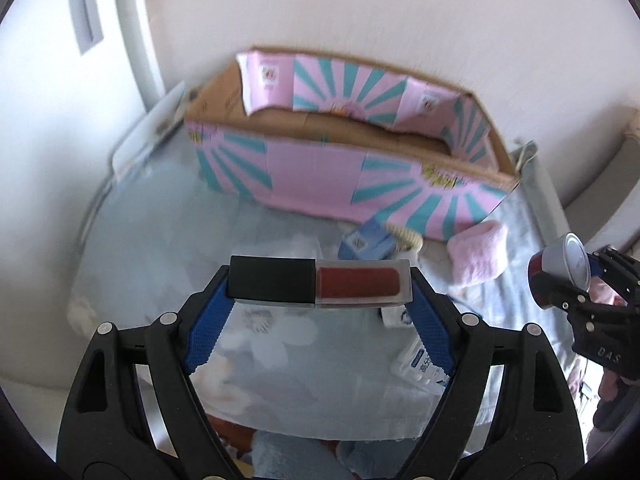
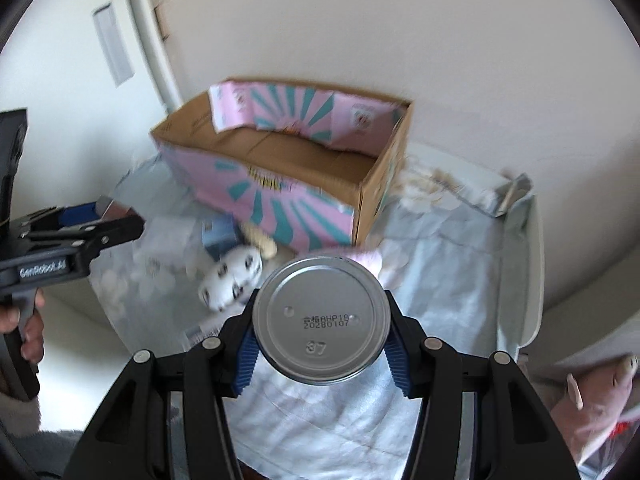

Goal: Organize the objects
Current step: 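Carry tube and tin into the cardboard box with both tools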

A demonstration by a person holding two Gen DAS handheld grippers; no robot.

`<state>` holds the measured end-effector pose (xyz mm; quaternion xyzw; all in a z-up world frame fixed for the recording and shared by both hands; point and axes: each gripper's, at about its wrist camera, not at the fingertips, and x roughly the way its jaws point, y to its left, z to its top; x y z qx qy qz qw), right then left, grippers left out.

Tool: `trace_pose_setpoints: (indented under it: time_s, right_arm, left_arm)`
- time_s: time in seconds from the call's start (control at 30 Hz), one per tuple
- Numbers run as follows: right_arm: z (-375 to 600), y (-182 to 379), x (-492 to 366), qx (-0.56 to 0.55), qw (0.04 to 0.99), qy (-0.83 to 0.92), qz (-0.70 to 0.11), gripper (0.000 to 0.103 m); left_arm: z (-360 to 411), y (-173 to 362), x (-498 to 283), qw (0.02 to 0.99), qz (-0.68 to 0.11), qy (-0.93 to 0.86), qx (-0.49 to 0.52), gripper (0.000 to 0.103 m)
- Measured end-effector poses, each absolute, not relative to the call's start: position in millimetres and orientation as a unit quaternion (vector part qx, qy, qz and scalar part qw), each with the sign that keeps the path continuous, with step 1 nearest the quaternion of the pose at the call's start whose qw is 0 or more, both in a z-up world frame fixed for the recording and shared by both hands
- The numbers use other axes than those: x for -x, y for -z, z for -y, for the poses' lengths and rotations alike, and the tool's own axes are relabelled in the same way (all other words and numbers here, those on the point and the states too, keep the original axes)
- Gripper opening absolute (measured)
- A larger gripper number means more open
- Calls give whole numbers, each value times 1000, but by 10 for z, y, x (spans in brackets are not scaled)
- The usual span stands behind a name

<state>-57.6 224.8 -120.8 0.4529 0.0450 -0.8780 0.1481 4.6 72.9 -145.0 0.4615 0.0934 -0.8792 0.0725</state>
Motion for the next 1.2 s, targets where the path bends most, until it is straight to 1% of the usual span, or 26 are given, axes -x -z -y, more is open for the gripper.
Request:
trace_pose_setpoints:
  time_s: [0.2,0.43,0.67,0.93,1.2]
  right_arm:
    - [-2024,855,601,-436,95,895,-4,50]
    - [-1732,566,686,-418,48,907,27,50]
    - [-1512,461,705,-408,21,912,51,50]
    - [-1437,361,940,-409,14,911,48,50]
    - [-1446,210,1589,-407,39,912,17,50]
  left_arm:
    - [-519,1085,33,37,-80,889,-450,81]
    - [-139,746,192,-7,-64,898,-435,81]
    - [159,579,363,-38,-61,901,-428,81]
    - [274,526,562,-54,-56,901,-427,81]
    - [300,448,1008,-59,-68,902,-422,81]
